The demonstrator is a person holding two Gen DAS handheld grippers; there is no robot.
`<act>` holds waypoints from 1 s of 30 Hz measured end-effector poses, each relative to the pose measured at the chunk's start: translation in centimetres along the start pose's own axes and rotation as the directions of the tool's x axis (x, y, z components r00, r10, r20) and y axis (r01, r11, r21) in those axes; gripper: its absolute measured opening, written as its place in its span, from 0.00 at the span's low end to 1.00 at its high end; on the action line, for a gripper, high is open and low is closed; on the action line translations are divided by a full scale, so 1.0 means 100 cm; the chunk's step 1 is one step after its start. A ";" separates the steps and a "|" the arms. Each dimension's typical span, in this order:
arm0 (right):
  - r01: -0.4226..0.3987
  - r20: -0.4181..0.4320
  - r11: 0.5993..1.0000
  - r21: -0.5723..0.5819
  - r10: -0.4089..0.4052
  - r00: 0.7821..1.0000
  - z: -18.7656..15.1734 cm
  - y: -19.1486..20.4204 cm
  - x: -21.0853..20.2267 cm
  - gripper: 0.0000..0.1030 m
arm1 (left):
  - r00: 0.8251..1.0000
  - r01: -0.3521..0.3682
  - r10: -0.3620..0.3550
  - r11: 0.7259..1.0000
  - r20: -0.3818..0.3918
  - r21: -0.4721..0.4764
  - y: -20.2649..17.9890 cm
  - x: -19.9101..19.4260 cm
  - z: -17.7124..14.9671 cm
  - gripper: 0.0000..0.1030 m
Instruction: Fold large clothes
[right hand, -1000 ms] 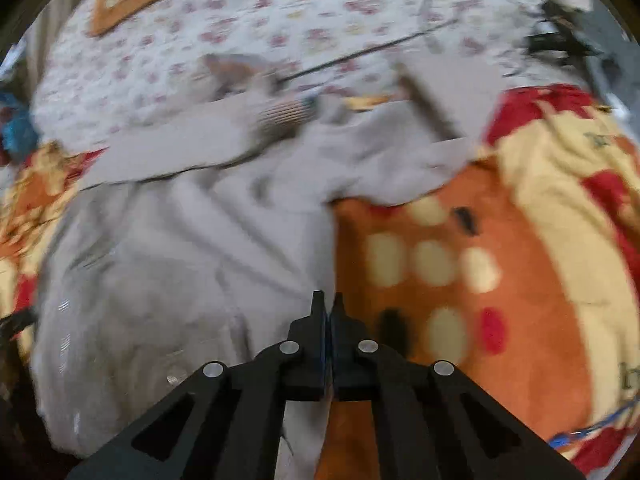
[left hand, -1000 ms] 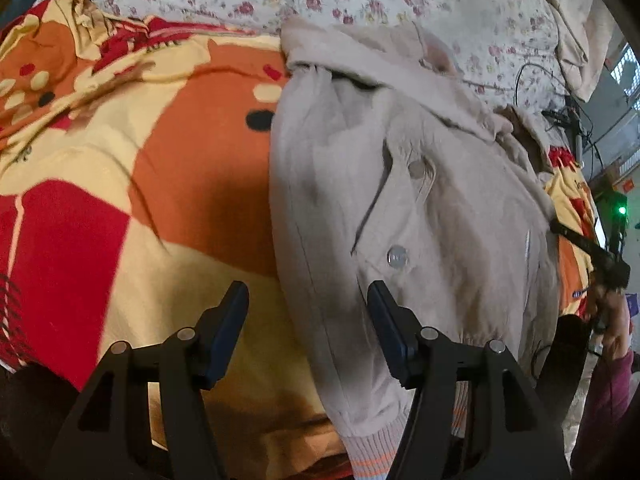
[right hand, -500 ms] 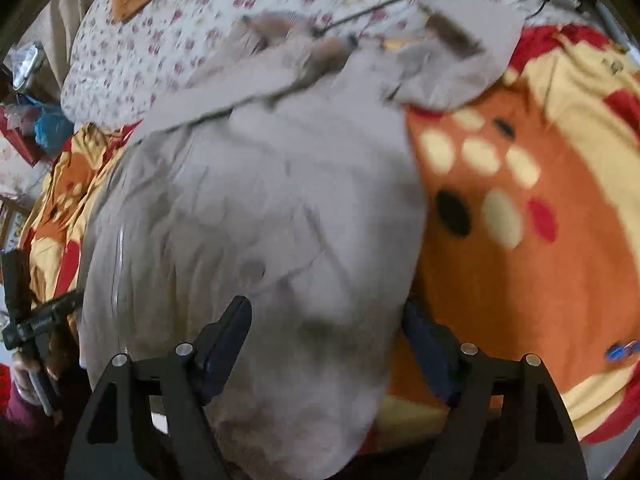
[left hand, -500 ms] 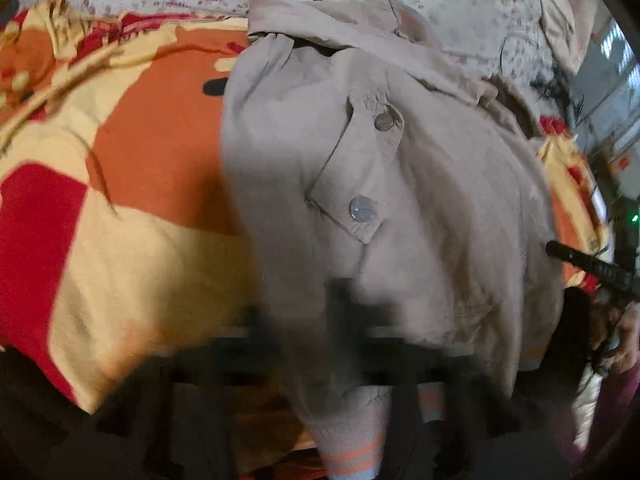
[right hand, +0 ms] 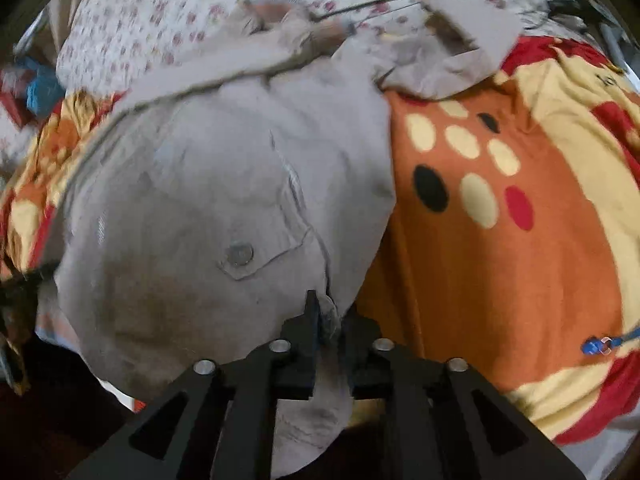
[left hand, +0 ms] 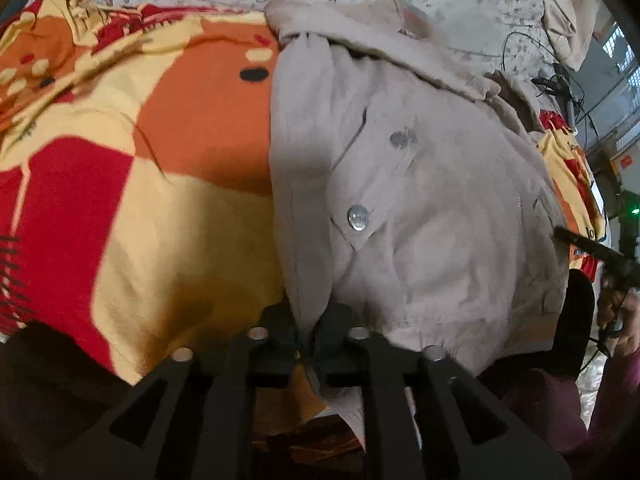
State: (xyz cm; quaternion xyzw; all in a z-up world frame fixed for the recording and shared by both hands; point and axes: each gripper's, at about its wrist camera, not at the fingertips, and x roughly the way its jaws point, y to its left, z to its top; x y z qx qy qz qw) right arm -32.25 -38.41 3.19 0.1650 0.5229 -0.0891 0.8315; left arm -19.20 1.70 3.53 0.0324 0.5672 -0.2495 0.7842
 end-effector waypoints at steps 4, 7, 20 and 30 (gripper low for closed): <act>0.008 0.128 1.000 0.013 -0.010 0.992 0.020 0.003 -0.033 0.25 | 0.997 -0.004 0.002 1.000 0.076 0.025 -0.010 -0.025 0.016 0.48; -0.008 0.148 0.999 -0.034 0.013 0.989 0.039 0.023 -0.024 0.25 | 0.991 0.002 -0.009 0.999 0.133 0.048 -0.019 -0.036 0.033 0.59; 0.042 0.010 0.996 -0.074 -0.041 0.999 0.055 0.049 0.055 0.32 | 0.989 -0.078 0.069 0.995 0.134 0.061 -0.064 0.037 0.089 0.63; 0.017 -0.052 0.993 -0.114 -0.023 0.998 0.070 0.055 0.067 0.55 | 0.983 -0.155 0.145 0.984 0.112 0.086 -0.076 0.067 0.103 0.64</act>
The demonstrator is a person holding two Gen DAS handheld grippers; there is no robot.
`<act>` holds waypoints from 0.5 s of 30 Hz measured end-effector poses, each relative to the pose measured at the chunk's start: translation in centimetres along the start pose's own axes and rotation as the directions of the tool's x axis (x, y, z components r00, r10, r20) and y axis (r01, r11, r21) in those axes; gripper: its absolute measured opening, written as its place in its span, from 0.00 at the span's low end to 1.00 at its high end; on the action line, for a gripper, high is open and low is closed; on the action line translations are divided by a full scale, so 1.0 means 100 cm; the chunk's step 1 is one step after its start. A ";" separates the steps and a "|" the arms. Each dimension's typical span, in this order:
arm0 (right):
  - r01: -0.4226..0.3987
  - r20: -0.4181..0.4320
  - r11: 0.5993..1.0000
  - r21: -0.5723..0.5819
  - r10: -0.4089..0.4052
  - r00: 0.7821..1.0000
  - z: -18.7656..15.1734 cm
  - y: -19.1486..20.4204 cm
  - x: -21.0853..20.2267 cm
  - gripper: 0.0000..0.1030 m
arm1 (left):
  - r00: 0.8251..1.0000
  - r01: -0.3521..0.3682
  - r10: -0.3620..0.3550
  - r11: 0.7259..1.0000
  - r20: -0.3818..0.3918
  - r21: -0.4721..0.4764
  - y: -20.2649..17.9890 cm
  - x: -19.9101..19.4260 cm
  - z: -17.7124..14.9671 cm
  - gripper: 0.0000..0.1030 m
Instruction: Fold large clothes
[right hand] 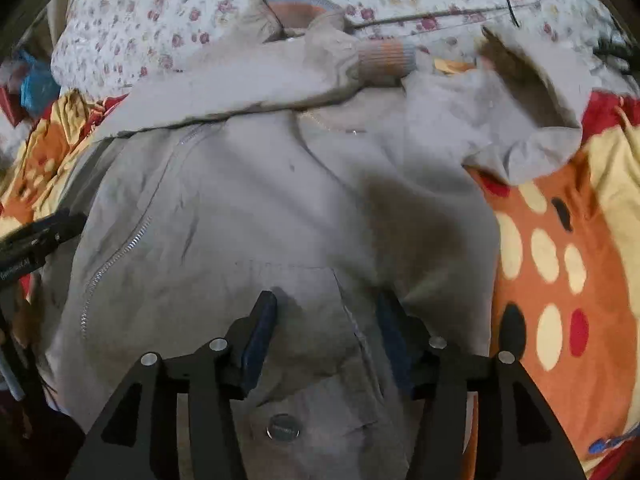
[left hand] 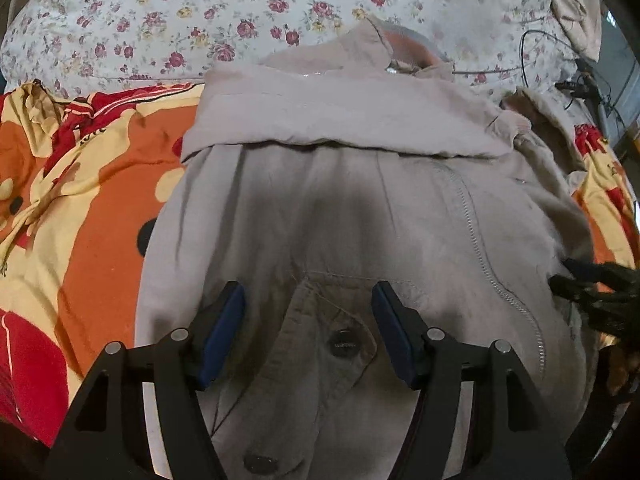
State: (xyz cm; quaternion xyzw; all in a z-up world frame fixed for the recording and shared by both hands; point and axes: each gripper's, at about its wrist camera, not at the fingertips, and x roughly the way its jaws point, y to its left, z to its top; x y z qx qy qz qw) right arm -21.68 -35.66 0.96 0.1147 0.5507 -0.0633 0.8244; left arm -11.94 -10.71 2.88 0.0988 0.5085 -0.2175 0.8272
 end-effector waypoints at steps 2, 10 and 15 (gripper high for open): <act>-0.069 0.016 0.997 0.022 0.068 0.998 0.006 -0.003 -0.010 0.53 | 1.000 -0.004 0.004 1.000 0.002 0.010 -0.001 0.002 0.001 0.65; 0.126 0.233 0.981 0.146 -0.158 0.960 0.059 -0.070 -0.049 0.61 | 1.000 0.027 -0.027 1.000 0.016 -0.012 0.000 0.003 0.002 0.70; 0.082 0.234 0.948 0.309 -0.159 0.959 0.101 -0.123 -0.027 0.63 | 0.999 0.031 -0.030 0.999 0.013 -0.022 -0.001 0.009 0.000 0.74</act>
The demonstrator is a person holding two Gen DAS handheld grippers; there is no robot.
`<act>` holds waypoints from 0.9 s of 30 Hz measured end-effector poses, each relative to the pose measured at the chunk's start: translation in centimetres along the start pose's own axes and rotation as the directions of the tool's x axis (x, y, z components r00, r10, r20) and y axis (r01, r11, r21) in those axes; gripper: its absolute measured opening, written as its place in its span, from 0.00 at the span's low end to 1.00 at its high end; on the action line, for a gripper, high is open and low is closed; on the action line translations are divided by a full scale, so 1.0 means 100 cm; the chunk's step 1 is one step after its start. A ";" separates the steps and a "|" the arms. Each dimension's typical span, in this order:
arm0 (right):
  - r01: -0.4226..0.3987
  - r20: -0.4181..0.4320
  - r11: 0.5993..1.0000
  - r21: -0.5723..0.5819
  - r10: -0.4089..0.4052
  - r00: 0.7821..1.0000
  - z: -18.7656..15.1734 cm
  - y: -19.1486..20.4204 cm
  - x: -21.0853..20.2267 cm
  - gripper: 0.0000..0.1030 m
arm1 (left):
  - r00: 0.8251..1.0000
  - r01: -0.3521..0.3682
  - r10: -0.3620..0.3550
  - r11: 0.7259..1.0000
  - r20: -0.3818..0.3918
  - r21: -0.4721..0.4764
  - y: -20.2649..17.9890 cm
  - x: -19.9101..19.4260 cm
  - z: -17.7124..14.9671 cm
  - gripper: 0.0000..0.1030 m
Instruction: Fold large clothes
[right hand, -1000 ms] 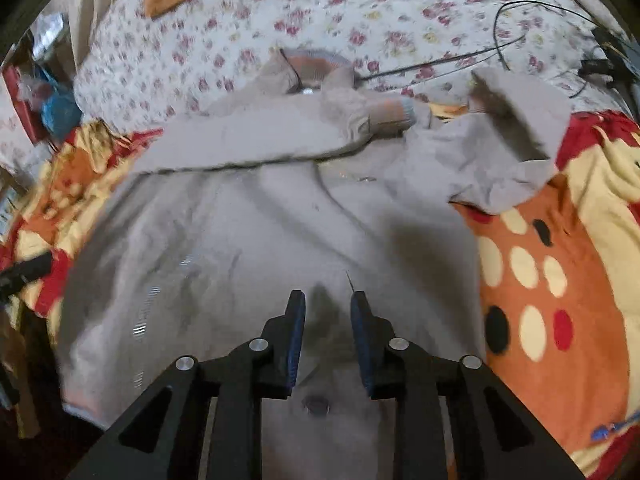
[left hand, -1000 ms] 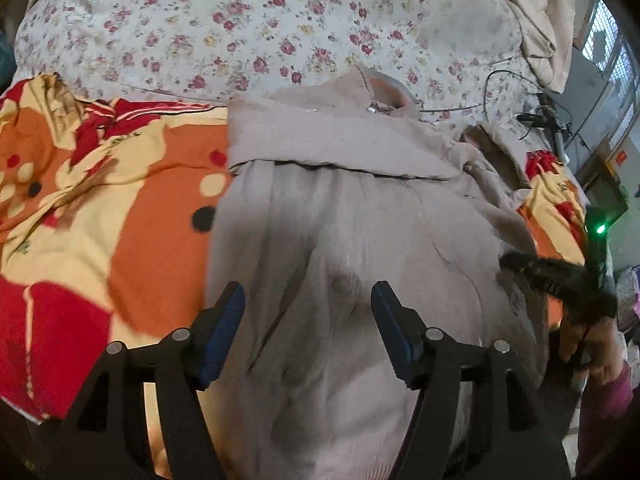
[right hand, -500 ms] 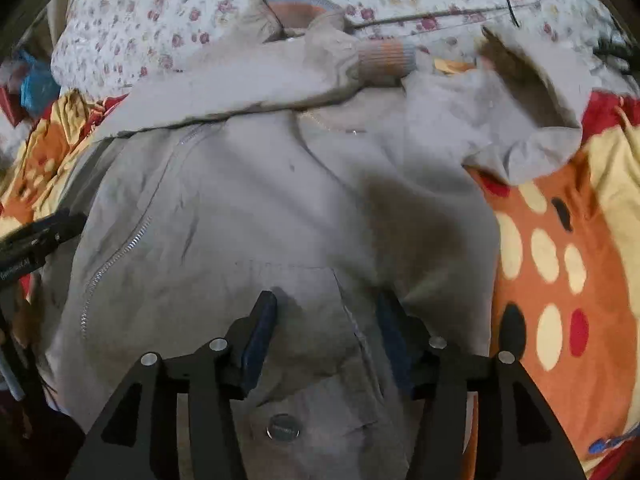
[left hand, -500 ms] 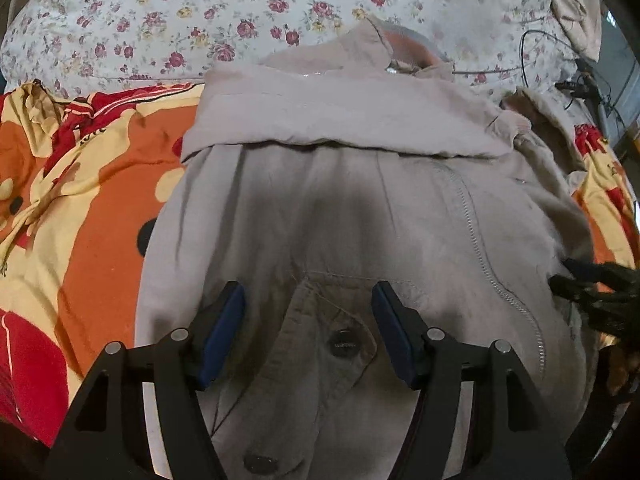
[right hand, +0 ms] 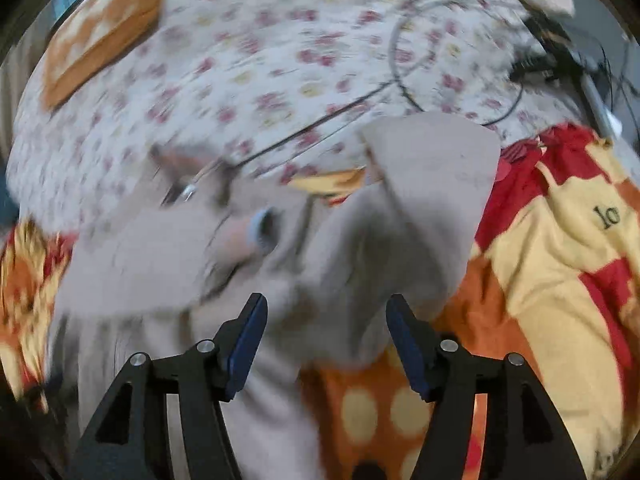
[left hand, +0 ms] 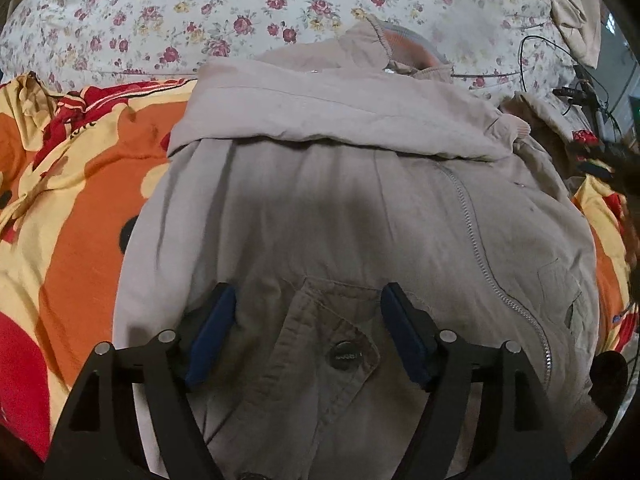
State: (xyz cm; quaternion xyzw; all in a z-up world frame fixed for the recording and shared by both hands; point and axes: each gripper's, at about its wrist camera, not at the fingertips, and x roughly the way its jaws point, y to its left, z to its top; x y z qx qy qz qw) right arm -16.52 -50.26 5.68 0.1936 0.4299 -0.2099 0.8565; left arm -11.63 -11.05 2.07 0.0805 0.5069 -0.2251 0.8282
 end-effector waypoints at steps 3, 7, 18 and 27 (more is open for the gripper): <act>-0.037 -0.007 0.997 0.065 0.037 0.999 0.020 -0.006 0.026 0.65 | 1.000 -0.007 0.007 1.000 -0.009 0.007 -0.004 0.002 0.001 0.76; -0.015 0.055 0.987 0.162 0.006 0.998 0.054 -0.012 0.058 0.65 | 1.000 0.002 -0.002 1.000 -0.005 0.011 -0.005 0.003 -0.001 0.80; -0.226 0.197 0.755 0.616 0.130 0.972 0.064 -0.080 0.089 0.57 | 1.000 -0.027 0.026 0.999 0.015 0.046 -0.009 0.006 -0.003 0.83; -0.387 0.284 0.869 0.308 0.304 0.909 0.082 -0.049 0.005 0.01 | 1.000 -0.017 0.016 0.999 0.016 0.038 -0.009 0.005 -0.004 0.83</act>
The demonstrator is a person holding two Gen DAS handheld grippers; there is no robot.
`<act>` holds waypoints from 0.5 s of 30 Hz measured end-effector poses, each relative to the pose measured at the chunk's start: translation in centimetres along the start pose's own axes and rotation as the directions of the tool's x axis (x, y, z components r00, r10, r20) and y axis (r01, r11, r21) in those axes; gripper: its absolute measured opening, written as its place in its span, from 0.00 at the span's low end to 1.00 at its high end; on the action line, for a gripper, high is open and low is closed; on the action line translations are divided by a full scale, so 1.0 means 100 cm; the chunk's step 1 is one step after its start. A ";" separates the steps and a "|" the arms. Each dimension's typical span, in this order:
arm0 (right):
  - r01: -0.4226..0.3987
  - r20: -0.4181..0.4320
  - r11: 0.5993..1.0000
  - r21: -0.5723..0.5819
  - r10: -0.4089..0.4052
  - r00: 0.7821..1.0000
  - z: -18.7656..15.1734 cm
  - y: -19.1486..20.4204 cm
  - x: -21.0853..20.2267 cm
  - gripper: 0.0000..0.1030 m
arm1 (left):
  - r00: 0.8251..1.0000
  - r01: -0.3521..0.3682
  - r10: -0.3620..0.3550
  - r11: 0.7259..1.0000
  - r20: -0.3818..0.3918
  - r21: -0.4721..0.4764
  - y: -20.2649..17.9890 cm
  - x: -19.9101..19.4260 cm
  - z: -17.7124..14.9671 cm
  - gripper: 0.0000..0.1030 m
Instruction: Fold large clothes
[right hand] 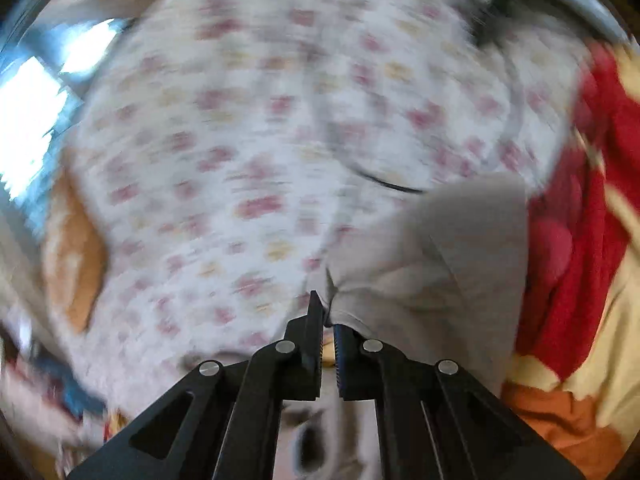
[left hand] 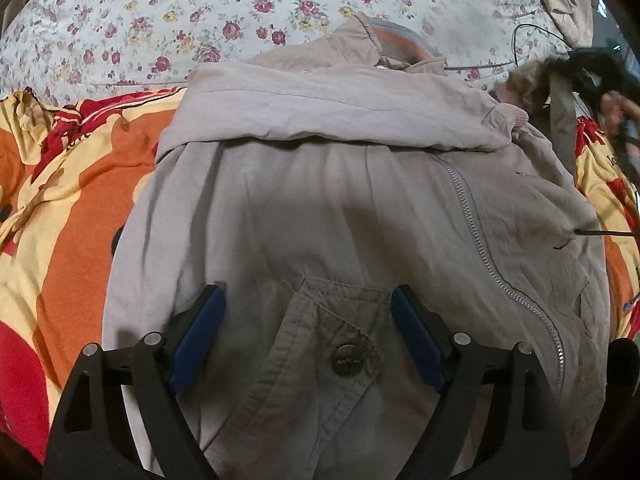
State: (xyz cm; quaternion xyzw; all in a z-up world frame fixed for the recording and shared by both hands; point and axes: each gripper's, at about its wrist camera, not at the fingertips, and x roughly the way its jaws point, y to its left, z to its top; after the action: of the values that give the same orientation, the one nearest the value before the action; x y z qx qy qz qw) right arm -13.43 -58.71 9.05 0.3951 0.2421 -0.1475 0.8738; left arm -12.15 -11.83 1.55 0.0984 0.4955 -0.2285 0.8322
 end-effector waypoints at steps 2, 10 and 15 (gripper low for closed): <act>-0.038 -0.007 0.995 -0.089 0.037 0.999 0.000 0.029 -0.016 0.01 | 1.000 0.008 -0.008 1.000 -0.007 -0.014 0.001 -0.002 0.001 0.83; -0.348 -0.146 0.917 -0.196 0.324 0.935 -0.020 0.123 -0.049 0.01 | 0.999 0.042 -0.041 0.990 0.014 -0.132 0.022 -0.020 0.006 0.83; -0.449 -0.304 0.857 -0.254 0.370 0.878 -0.069 0.155 -0.040 0.07 | 0.997 0.046 -0.035 0.984 0.065 -0.171 0.033 -0.034 0.018 0.83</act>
State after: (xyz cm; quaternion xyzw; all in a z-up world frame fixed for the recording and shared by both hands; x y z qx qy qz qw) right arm -11.89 -43.21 16.90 0.3071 0.2782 0.1337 0.9002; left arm -10.55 -8.66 5.19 0.0087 0.4896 -0.2046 0.8476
